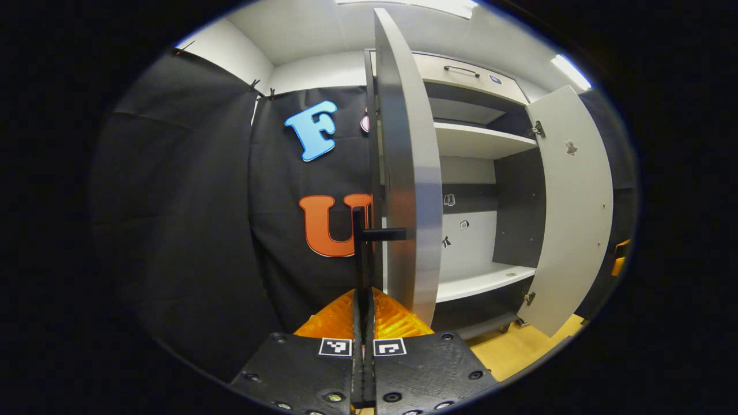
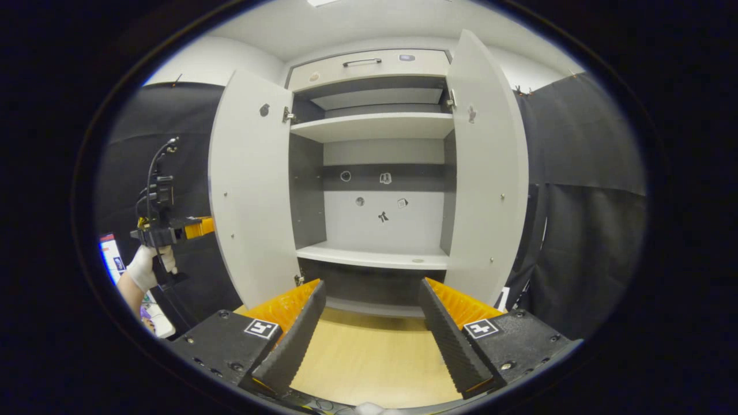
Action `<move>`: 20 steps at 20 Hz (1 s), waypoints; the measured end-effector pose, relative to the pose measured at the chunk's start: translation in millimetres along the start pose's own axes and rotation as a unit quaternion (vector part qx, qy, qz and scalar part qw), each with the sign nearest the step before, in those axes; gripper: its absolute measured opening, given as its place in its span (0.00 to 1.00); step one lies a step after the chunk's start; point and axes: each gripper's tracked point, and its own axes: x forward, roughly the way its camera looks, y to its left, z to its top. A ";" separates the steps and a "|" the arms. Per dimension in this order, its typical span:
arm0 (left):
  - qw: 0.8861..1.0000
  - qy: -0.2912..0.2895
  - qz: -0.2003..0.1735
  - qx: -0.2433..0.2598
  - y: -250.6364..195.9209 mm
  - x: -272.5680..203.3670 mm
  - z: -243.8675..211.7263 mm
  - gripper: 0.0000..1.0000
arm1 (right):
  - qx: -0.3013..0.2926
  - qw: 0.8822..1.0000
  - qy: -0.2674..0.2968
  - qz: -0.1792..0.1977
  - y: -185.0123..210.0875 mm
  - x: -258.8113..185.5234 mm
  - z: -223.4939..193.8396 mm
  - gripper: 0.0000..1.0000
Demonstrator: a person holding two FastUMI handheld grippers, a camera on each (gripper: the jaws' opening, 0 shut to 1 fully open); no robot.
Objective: Open the right door of the double-door shoe cabinet with the right hand, and open the left door with the left hand.
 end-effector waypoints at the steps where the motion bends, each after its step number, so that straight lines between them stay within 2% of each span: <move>1: 1.000 0.000 -0.001 -0.002 -0.9 -0.3 0.3 0.00 | -0.002 1.000 0.000 0.001 2.1 0.0 0.2 0.99; 9: 1.000 0.006 0.015 -0.011 4.1 -7.9 -1.7 0.02 | -0.005 1.000 -0.001 0.000 2.3 0.9 3.4 0.99; 11: 0.999 0.017 0.031 -0.007 11.9 -10.8 -10.4 0.07 | -0.004 1.000 -0.001 -0.006 -1.6 1.0 4.0 0.99; 14: 0.998 0.021 0.054 0.002 24.0 -31.8 -17.1 0.53 | -0.002 1.000 -0.008 -0.017 -8.2 -2.5 8.1 1.00; 15: 0.998 0.015 0.063 0.000 28.8 -37.5 -16.5 0.63 | -0.004 1.000 -0.012 -0.021 -10.1 -1.7 9.7 0.99; 17: 0.997 0.014 0.080 -0.008 36.2 -50.9 -19.3 0.98 | -0.003 0.999 -0.017 -0.028 -13.3 -1.0 13.0 0.99; 20: 0.996 0.027 0.085 -0.011 31.4 -73.1 -24.5 0.96 | -0.006 0.999 -0.018 -0.029 -13.3 -4.3 14.3 0.99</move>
